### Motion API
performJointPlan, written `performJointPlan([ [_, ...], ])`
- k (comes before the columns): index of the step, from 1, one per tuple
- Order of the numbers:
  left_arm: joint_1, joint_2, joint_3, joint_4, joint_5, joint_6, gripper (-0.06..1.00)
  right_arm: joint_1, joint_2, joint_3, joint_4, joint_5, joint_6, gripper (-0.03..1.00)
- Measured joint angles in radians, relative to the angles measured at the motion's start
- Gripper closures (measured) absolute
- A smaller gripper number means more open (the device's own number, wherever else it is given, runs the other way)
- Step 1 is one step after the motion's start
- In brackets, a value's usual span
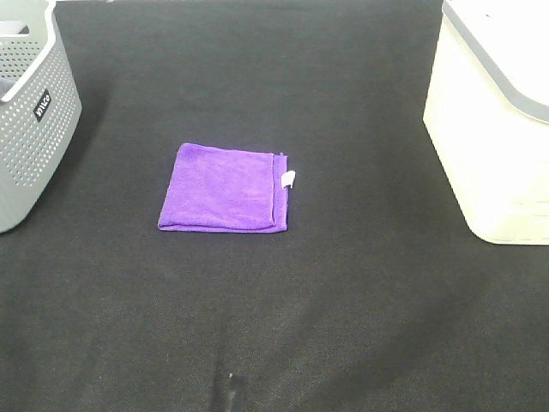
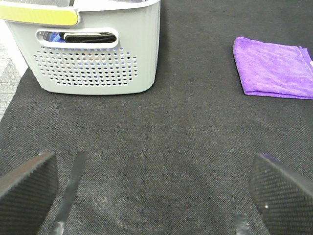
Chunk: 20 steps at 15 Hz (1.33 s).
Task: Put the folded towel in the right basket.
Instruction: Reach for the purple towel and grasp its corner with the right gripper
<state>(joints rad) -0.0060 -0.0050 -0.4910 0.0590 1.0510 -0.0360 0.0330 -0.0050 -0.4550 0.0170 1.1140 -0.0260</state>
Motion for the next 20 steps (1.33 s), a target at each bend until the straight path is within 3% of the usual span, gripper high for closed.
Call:
performJointPlan([
  [17,0.0,0.0,0.0,0.0,0.0,0.0,-0.04,0.0,0.005,-0.005,-0.011,0.0,-0.01,-0.02],
  [20,0.0,0.0,0.0,0.0,0.0,0.0,-0.04,0.0,0.281,-0.151,-0.011,0.015,-0.012,-0.02],
])
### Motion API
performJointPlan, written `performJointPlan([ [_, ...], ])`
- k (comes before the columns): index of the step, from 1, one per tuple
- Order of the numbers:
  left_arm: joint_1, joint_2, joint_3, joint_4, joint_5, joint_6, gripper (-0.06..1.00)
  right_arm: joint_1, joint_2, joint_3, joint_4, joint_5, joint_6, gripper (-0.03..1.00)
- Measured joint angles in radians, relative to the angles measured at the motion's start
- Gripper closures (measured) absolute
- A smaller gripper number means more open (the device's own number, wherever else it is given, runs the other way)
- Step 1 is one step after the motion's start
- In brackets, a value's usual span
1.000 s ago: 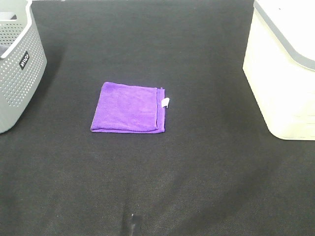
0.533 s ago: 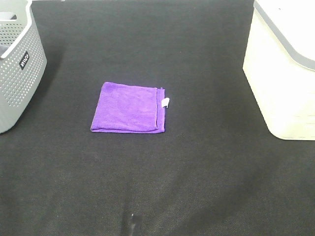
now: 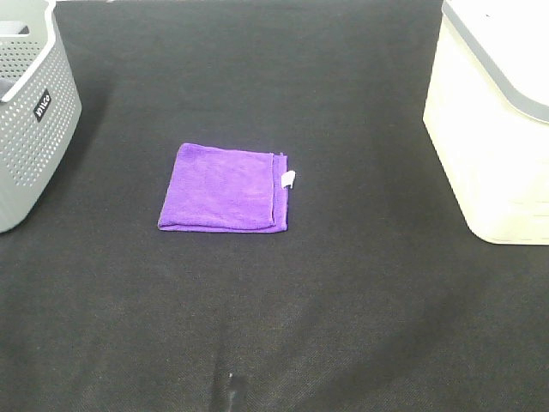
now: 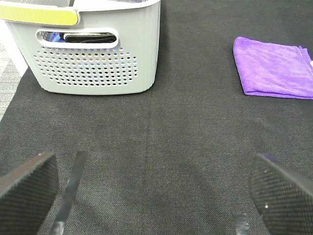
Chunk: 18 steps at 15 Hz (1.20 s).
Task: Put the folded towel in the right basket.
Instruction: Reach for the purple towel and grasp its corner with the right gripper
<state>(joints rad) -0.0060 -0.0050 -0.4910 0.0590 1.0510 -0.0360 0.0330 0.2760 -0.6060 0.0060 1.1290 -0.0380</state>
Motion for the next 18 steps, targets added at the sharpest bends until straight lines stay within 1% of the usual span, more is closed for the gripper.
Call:
performJointPlan([
  [3,0.0,0.0,0.0,0.0,0.0,0.0,-0.04,0.0,0.392,-0.295,0.0,0.042,-0.007,-0.02],
  [5,0.0,0.0,0.0,0.0,0.0,0.0,-0.04,0.0,0.594,-0.489,0.013,0.052,0.014,-0.02],
  [6,0.0,0.0,0.0,0.0,0.0,0.0,-0.04,0.0,0.7,-0.583,0.071,0.07,0.015,-0.02],
  [7,0.0,0.0,0.0,0.0,0.0,0.0,-0.04,0.011,0.802,-0.674,0.178,0.076,0.01,-0.02],
  [8,0.0,0.0,0.0,0.0,0.0,0.0,-0.04,0.055,0.9,-0.74,0.293,0.071,-0.005,-0.02],
  [9,0.0,0.0,0.0,0.0,0.0,0.0,-0.04,0.119,0.977,-0.782,0.36,0.048,-0.008,-0.02],
  [10,0.0,0.0,0.0,0.0,0.0,0.0,-0.04,0.188,1.064,-0.816,0.4,0.016,-0.007,-0.02],
  [11,0.0,0.0,0.0,0.0,0.0,0.0,-0.04,0.269,1.228,-0.864,0.433,-0.037,0.002,-0.02],
  [12,0.0,0.0,0.0,0.0,0.0,0.0,-0.04,0.302,1.325,-0.887,0.453,-0.07,0.004,-0.02],
  [13,0.0,0.0,0.0,0.0,0.0,0.0,-0.04,0.302,1.325,-0.887,0.453,-0.07,0.004,-0.02],
  [15,0.0,0.0,0.0,0.0,0.0,0.0,-0.04,0.314,1.482,-0.915,0.484,-0.121,-0.005,-0.02],
  [18,0.0,0.0,0.0,0.0,0.0,0.0,-0.04,0.314,1.624,-0.921,0.506,-0.198,-0.006,-0.02],
])
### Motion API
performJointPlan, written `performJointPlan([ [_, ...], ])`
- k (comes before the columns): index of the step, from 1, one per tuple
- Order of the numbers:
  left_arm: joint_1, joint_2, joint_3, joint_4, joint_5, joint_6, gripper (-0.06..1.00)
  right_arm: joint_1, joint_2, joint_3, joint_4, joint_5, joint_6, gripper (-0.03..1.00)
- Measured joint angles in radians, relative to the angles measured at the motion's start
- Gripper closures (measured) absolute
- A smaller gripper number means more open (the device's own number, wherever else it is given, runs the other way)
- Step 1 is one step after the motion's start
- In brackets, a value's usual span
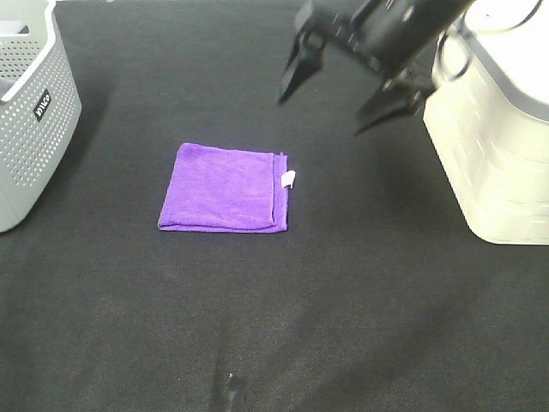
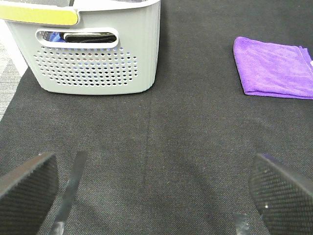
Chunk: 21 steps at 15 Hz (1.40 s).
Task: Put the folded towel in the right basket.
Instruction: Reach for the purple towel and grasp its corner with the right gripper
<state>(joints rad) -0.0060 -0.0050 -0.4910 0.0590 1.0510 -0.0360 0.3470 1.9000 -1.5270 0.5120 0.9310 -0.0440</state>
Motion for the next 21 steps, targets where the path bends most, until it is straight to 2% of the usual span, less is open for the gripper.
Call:
performJointPlan([
  [2,0.0,0.0,0.0,0.0,0.0,0.0,-0.04,0.0,0.079,0.0,0.022,-0.038,0.0,-0.01],
  [4,0.0,0.0,0.0,0.0,0.0,0.0,-0.04,0.0,0.164,-0.008,0.035,-0.116,-0.008,-0.01],
  [6,0.0,0.0,0.0,0.0,0.0,0.0,-0.04,0.0,0.287,-0.103,0.057,-0.162,-0.064,0.0],
  [9,0.0,0.0,0.0,0.0,0.0,0.0,-0.04,0.0,0.421,-0.265,0.109,-0.141,-0.081,0.01],
  [11,0.0,0.0,0.0,0.0,0.0,0.0,-0.04,0.0,0.478,-0.317,0.111,-0.122,-0.081,0.01],
  [15,0.0,0.0,0.0,0.0,0.0,0.0,-0.04,0.0,0.525,-0.325,0.092,-0.093,-0.081,0.01],
  [21,0.0,0.0,0.0,0.0,0.0,0.0,-0.04,0.008,0.537,-0.334,0.1,-0.098,-0.081,0.02],
])
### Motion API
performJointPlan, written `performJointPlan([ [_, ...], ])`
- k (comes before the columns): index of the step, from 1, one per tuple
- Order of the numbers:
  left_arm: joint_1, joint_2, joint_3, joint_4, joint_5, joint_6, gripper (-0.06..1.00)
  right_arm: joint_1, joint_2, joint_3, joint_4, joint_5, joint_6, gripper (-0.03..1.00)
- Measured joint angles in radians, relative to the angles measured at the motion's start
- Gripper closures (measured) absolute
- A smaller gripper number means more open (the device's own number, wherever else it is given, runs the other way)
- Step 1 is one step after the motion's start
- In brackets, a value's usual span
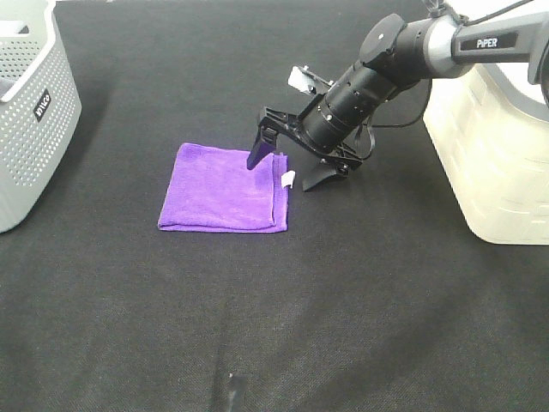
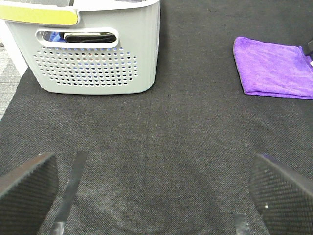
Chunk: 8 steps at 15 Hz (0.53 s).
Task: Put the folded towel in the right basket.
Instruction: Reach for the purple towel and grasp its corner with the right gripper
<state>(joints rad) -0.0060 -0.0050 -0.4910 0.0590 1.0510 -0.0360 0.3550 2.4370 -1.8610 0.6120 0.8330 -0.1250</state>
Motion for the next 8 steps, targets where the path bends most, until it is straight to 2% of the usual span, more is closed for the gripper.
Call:
performJointPlan([
  [3,0.0,0.0,0.0,0.0,0.0,0.0,-0.04,0.045,0.014,-0.005,-0.002,-0.043,0.002,0.03],
  [6,0.0,0.0,0.0,0.0,0.0,0.0,-0.04,0.07,0.049,-0.024,0.059,-0.073,0.02,0.04],
  [8,0.0,0.0,0.0,0.0,0.0,0.0,-0.04,0.114,0.069,-0.03,0.092,-0.125,0.02,0.07],
])
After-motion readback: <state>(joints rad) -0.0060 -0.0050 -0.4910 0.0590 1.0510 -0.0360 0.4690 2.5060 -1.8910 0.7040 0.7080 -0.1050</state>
